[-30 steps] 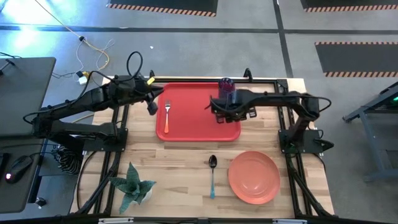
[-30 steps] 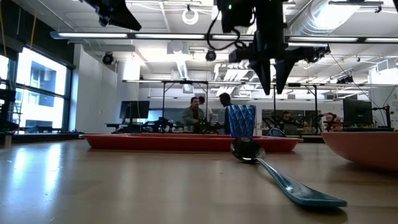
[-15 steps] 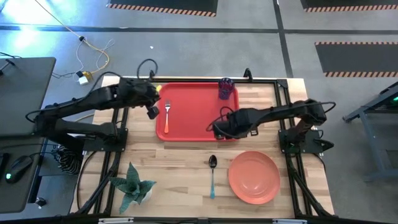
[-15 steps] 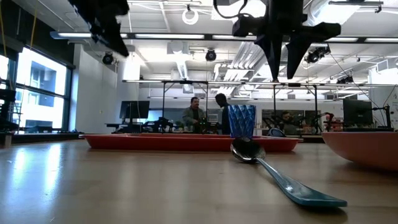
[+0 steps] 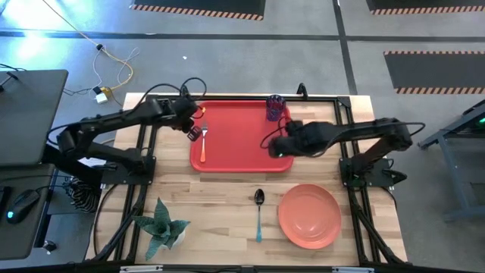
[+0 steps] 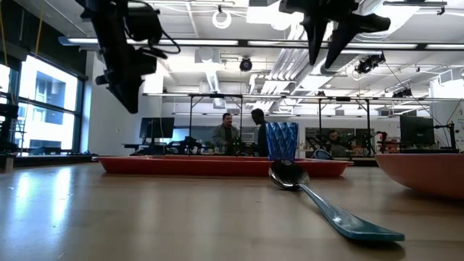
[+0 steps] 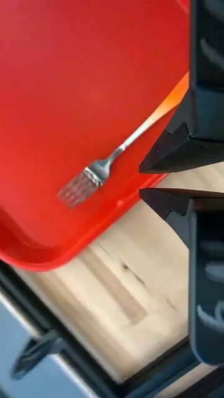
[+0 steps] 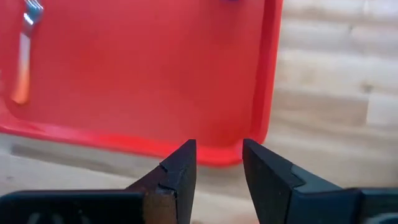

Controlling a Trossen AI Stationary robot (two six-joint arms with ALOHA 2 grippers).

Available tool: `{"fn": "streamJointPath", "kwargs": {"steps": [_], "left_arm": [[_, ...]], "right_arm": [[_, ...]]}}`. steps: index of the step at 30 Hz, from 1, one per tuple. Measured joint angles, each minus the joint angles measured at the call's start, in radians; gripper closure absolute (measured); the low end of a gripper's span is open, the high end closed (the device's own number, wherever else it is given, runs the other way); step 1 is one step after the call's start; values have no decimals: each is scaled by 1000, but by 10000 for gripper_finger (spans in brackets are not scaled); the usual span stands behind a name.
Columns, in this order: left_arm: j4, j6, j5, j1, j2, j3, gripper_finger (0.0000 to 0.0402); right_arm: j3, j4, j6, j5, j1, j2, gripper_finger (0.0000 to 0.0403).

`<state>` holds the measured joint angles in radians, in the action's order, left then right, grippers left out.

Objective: Pick and place plate/cup/fork/spoon on tray
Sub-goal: Move the red serving tray to the top middle of the table

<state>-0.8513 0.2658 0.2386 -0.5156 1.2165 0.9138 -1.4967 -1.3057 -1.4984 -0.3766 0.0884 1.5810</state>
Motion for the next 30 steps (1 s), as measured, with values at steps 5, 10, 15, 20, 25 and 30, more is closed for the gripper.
{"fn": "streamJointPath", "kwargs": {"steps": [5, 10, 15, 20, 25, 30], "left_arm": [[1, 64, -23, -52, 75, 0, 362], [0, 132, -23, -95, 145, 0, 361], [-5, 179, -27, -122, 212, 0, 361], [-5, 203, -27, -134, 295, 0, 362], [-5, 243, -38, -134, 362, 0, 362], [1, 257, -57, -134, 392, 0, 362]], "right_arm": [[0, 2, 112, -62, -40, -99, 281], [0, 2, 225, -95, -85, -177, 281], [0, 2, 320, -120, -128, -221, 281], [0, 2, 404, -124, -158, -230, 281], [0, 2, 467, -116, -181, -230, 281], [0, 2, 498, -97, -196, -230, 281]]}}
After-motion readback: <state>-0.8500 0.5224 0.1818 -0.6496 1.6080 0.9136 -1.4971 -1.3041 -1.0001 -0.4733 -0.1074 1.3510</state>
